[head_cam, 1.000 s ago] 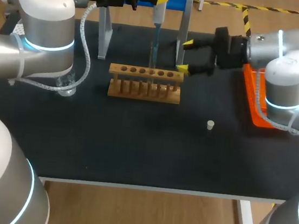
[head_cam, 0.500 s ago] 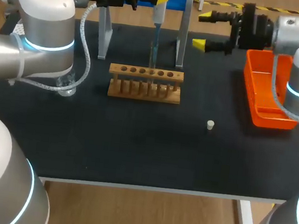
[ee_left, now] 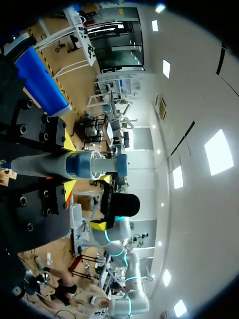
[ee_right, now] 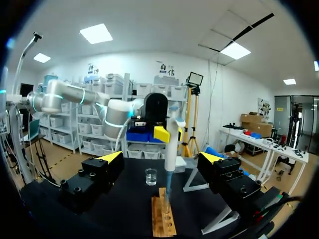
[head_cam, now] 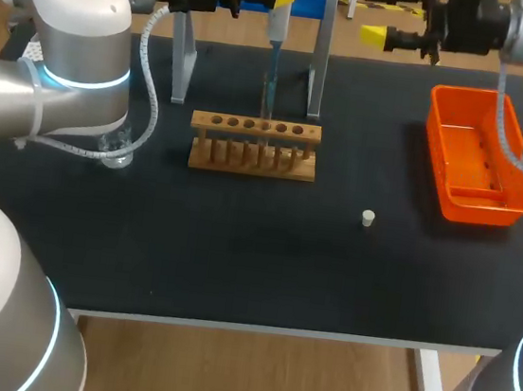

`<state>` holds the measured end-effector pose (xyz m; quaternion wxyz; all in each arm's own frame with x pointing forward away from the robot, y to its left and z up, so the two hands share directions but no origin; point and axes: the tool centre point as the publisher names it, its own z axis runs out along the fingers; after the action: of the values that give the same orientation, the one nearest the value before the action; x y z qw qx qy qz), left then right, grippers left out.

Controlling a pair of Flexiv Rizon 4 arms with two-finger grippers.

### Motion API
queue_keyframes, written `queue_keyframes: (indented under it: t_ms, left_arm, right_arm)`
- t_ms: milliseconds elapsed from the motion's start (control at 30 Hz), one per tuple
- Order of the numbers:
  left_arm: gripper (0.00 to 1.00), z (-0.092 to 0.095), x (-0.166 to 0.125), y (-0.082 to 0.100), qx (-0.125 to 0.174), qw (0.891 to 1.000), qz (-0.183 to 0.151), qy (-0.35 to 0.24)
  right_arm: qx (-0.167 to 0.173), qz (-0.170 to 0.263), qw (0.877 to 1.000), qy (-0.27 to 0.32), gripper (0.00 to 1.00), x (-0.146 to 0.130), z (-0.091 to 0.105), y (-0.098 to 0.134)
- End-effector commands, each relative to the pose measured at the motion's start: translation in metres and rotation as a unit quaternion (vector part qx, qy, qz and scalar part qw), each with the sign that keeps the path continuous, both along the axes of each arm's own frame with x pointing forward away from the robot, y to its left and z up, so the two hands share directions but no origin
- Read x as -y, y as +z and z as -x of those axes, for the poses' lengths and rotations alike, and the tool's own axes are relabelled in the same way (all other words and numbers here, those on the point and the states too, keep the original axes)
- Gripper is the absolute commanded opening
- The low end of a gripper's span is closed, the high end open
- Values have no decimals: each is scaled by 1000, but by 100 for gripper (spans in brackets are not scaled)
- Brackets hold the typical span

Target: Invert the test tube, pick up the pipette, mount the tip to pipette, aspirate from beaker and dispense into the tube, eject the tip, return the pipette, and cap with the stopper.

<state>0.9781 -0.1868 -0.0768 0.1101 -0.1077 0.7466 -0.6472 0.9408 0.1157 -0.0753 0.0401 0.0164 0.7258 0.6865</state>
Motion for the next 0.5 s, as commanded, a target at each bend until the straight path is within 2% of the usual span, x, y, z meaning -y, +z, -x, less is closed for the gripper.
queue_keyframes:
  t_ms: [33, 100, 133, 167, 200, 233, 267, 300, 433, 500]
  left_arm:
    - [0, 0, 0, -1, 1, 1000, 2, 1]
    - [0, 0, 0, -1, 1, 1000, 2, 1]
    - [0, 0, 0, -1, 1, 1000, 2, 1]
    - [0, 0, 0, -1, 1, 1000, 2, 1]
    - [0, 0, 0, -1, 1, 1000, 2, 1]
    - [0, 0, 0, -1, 1, 1000, 2, 1]
    - [0, 0, 0, -1, 1, 1000, 2, 1]
    - [0, 0, 0, -1, 1, 1000, 2, 1]
    - [0, 0, 0, -1, 1, 1000, 2, 1]
    - [0, 0, 0, -1, 1, 1000, 2, 1]
  right_arm:
    - [-2, -11, 1000, 22, 100, -2, -10, 9]
    - [-5, -16, 999, 28, 99, -5, -12, 16]
    - [-4, -17, 999, 29, 90, -7, -13, 20]
    - [-2, -21, 999, 34, 62, -9, -14, 24]
    - [-1, -22, 999, 38, 47, -10, -15, 27]
    - [-1, -25, 999, 41, 40, -12, -16, 31]
    - [1, -26, 999, 44, 25, -14, -17, 34]
    - [4, -27, 998, 48, 16, -17, -18, 38]
    - [11, -33, 998, 59, 0, -26, -22, 51]
    - [11, -38, 997, 69, 0, -31, -25, 57]
